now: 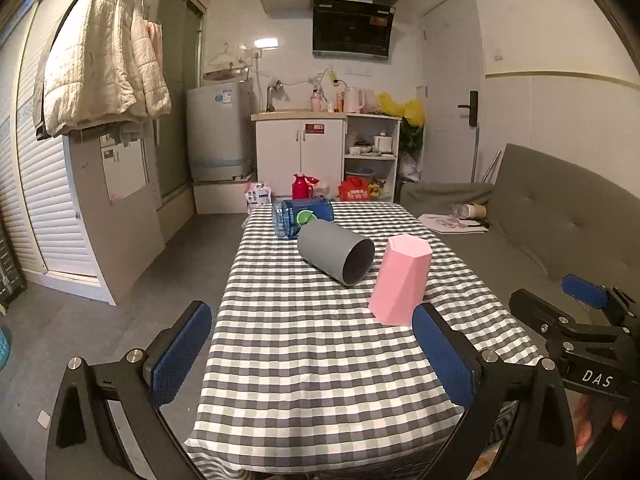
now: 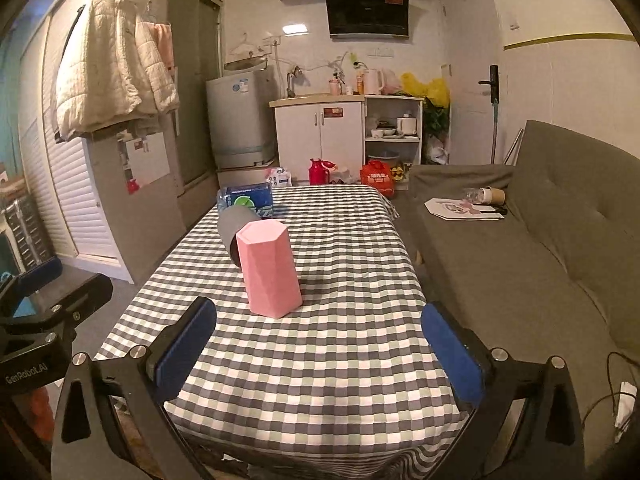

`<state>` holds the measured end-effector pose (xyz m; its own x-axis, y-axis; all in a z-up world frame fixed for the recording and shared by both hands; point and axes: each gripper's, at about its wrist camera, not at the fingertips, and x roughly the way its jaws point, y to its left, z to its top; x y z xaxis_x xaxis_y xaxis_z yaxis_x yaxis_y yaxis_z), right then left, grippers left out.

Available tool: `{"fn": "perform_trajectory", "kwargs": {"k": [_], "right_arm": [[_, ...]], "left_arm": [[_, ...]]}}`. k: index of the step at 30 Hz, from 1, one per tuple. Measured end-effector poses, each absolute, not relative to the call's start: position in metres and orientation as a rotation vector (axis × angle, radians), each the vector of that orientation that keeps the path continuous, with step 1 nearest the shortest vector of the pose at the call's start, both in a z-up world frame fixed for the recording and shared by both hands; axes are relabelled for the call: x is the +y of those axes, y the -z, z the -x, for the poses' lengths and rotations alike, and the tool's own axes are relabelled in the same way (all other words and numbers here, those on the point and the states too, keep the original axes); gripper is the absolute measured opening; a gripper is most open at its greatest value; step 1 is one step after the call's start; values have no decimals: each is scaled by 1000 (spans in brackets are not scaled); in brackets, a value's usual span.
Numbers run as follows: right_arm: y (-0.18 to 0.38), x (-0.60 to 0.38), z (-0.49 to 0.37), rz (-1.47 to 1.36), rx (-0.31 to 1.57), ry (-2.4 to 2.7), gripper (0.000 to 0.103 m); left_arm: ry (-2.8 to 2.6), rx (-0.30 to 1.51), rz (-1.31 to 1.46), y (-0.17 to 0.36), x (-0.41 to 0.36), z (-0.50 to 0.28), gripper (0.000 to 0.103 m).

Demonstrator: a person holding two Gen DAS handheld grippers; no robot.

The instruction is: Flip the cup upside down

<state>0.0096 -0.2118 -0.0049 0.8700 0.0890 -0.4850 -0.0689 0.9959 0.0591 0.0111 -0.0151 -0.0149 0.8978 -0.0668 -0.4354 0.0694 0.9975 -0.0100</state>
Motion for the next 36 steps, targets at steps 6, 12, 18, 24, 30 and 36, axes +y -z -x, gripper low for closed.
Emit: {"fn": "perform_trajectory", "kwargs": {"k": [6,12,18,24,30,36], "right_arm": [[4,-213,-8,-39,502,-82,103],[4,-213,-8,-38,499,-82,103],[4,-212,-9,-32,500,-82,103],[5,-212,-9,-32,502,-80,103],[5,-212,-9,-31,502,-81,103],[5,-213,-9,-31,503,-79,103]], "left_arm": [[70,454,-7,14,-15,-12,103],[61,459,-5,14,-13,-13,103],[42,468,14,16,-8,-15,103],[39,468,10,16,-8,-16,103],[40,466,5,16,-10,-15,103],[41,467,3,16,-10,-15,103]]}}
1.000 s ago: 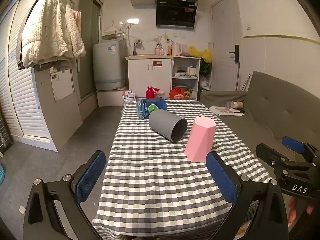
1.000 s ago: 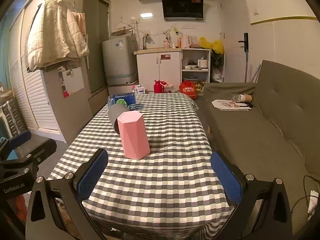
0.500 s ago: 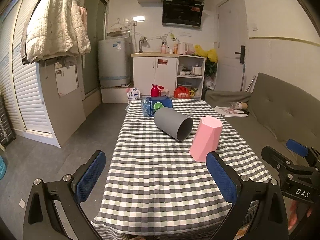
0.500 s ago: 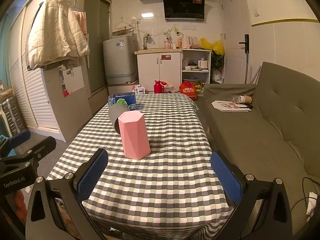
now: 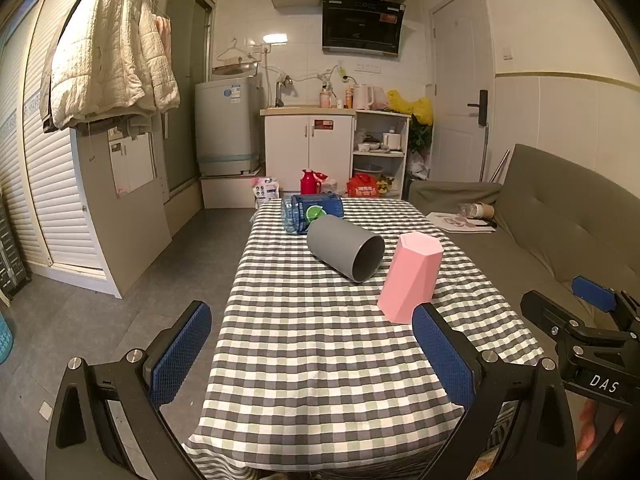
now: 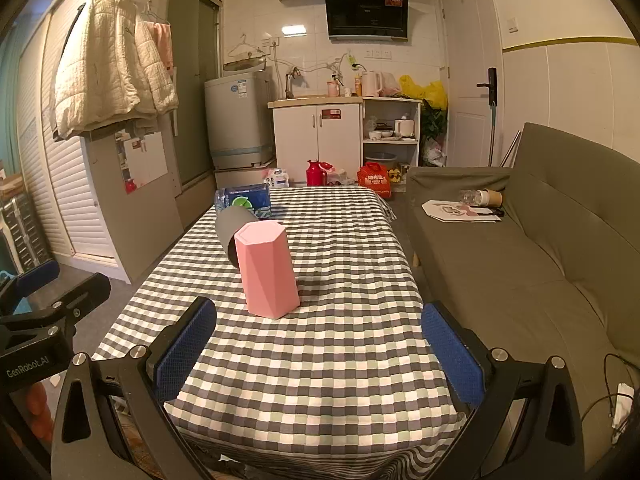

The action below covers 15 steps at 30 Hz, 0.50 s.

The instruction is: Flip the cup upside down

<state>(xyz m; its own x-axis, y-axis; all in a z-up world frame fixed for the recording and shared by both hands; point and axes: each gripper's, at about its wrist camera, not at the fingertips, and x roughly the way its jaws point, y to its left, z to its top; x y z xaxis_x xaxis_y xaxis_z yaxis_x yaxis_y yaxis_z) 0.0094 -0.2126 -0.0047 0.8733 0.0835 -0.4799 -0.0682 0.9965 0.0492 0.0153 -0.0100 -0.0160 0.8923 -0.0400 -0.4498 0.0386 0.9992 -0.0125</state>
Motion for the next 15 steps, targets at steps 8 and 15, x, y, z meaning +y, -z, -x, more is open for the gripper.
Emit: {"fn": "perform_trajectory", "kwargs": {"k": [8,15], "right_arm": [[5,-213,-9,-30,503,-79,103],[5,-213,-9,-31,503,-79,103]], "left_arm": [[41,467,3,16,-10,-15,103],[41,467,4,16,-10,-15,103]]}}
